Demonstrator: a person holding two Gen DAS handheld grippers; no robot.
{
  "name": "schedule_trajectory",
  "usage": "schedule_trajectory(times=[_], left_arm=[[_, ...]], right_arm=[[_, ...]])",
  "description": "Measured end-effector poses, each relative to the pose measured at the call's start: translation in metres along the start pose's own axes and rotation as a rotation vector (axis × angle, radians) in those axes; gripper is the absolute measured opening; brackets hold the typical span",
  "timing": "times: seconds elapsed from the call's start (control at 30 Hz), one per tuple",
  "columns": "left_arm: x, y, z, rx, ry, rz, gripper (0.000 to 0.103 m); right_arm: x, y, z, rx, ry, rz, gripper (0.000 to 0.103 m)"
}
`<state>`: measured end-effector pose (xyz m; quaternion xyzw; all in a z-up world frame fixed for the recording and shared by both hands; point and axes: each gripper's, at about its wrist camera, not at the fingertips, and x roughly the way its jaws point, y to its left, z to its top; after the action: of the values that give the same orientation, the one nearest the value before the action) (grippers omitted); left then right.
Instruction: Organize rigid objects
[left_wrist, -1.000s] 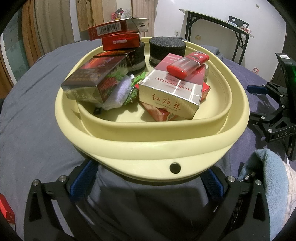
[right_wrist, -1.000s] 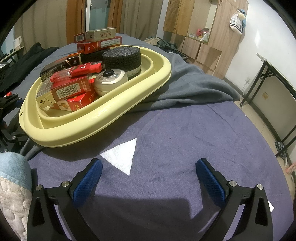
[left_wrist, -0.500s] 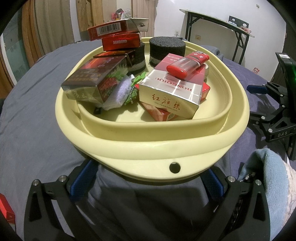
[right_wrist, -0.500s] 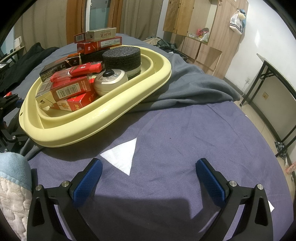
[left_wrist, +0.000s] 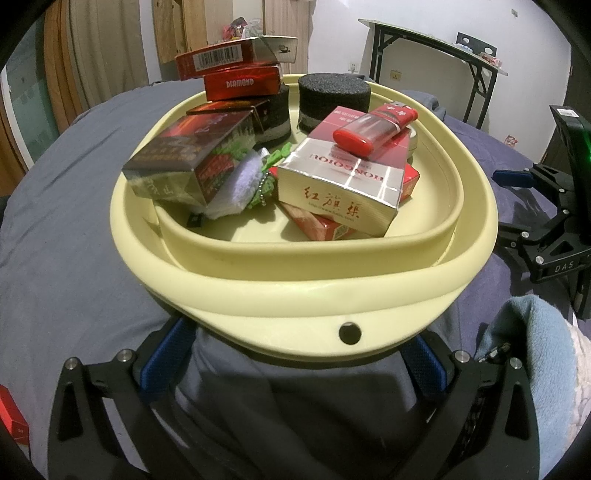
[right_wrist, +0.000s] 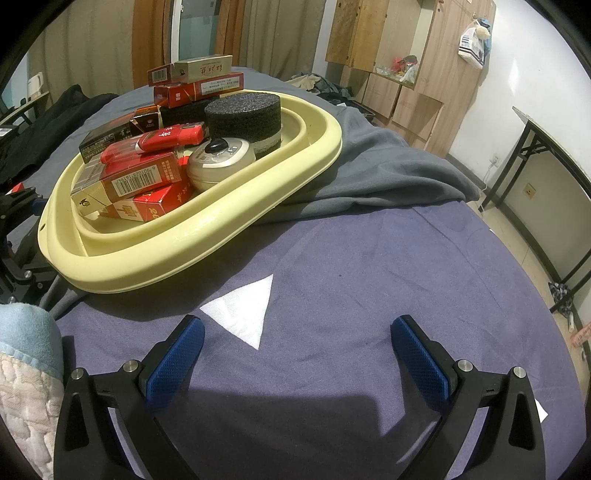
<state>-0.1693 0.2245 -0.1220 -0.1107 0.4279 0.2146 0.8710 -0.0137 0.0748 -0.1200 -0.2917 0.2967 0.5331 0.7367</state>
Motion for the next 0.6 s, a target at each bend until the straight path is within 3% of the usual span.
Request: schedule_trajectory(times=[0.6], left_arm=[[-0.0007,-0.0018,-0.0002,0.0,-0.001,0.0,0.103]], right_arm=[[-0.0001,0.0004,-0.0002,0.0,0.0,0.0,0.103]])
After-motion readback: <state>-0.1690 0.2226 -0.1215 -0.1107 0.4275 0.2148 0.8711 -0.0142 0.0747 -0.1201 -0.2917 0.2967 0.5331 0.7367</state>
